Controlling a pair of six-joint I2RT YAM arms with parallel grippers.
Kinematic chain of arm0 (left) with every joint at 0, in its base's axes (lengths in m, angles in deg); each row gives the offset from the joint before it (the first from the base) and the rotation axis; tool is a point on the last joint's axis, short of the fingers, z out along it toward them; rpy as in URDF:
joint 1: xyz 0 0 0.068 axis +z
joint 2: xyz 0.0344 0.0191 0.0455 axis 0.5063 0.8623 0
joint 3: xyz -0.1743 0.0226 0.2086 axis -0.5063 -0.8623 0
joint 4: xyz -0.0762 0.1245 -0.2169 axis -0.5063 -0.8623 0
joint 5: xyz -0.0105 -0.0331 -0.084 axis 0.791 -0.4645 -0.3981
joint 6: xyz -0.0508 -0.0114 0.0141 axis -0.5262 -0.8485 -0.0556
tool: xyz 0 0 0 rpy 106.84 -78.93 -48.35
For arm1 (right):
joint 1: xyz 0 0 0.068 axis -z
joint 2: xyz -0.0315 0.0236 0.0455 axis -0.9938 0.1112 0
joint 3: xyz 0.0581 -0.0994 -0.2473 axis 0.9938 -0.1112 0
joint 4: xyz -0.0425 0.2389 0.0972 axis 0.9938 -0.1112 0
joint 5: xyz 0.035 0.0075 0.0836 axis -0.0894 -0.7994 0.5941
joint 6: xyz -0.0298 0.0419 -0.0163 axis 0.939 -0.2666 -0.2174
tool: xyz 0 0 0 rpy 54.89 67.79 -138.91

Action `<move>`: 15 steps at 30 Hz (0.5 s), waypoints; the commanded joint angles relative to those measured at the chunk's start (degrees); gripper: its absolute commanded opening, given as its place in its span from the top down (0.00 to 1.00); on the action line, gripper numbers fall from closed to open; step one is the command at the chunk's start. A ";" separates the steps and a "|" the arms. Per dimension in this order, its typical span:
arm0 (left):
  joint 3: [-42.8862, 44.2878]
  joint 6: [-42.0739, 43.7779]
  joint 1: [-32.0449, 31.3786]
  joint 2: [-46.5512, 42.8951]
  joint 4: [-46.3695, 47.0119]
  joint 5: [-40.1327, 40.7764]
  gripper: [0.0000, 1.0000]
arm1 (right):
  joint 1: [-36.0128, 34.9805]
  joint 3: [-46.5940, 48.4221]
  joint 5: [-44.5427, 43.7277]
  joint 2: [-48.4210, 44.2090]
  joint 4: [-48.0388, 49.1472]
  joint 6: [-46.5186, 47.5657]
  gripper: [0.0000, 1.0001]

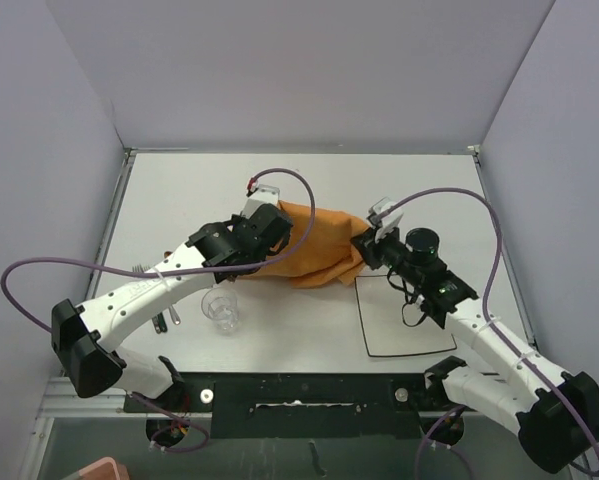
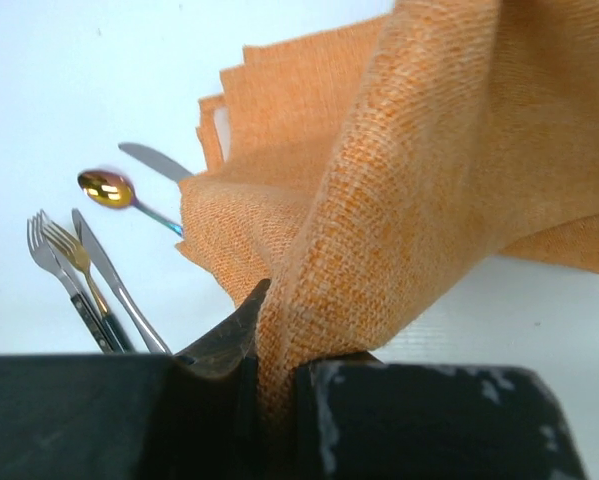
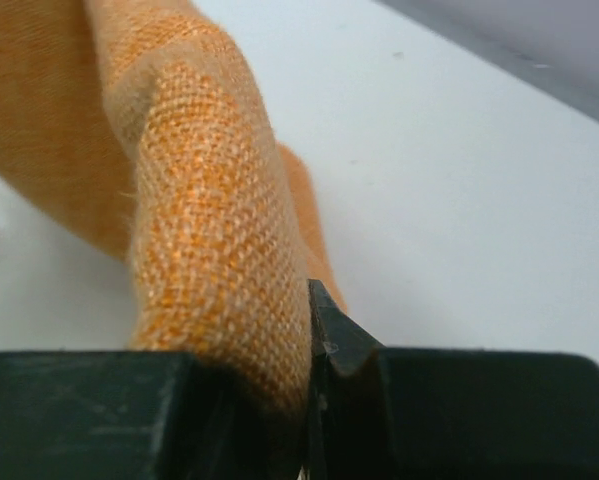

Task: Set the dinner table for one person
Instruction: Flatten out the napkin at the center of the board.

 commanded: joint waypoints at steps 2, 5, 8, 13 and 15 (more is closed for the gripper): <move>6.57 14.72 1.05 -0.78 16.42 6.85 1.00 | 5.44 7.32 -10.73 1.81 10.69 2.77 1.00; 6.00 23.62 0.95 -3.98 29.14 7.20 1.00 | 6.80 9.83 -6.20 3.88 17.24 3.50 1.00; 4.13 28.80 -0.01 -8.30 37.84 7.76 1.00 | 5.99 14.02 -4.81 4.46 15.94 3.88 1.00; -6.85 41.08 -5.76 -15.57 54.52 25.61 1.00 | 4.76 13.99 -18.07 -1.62 12.32 4.75 1.00; -9.67 46.92 -8.25 -16.66 59.25 32.96 1.00 | 4.93 14.14 -22.36 -3.67 8.78 6.25 1.00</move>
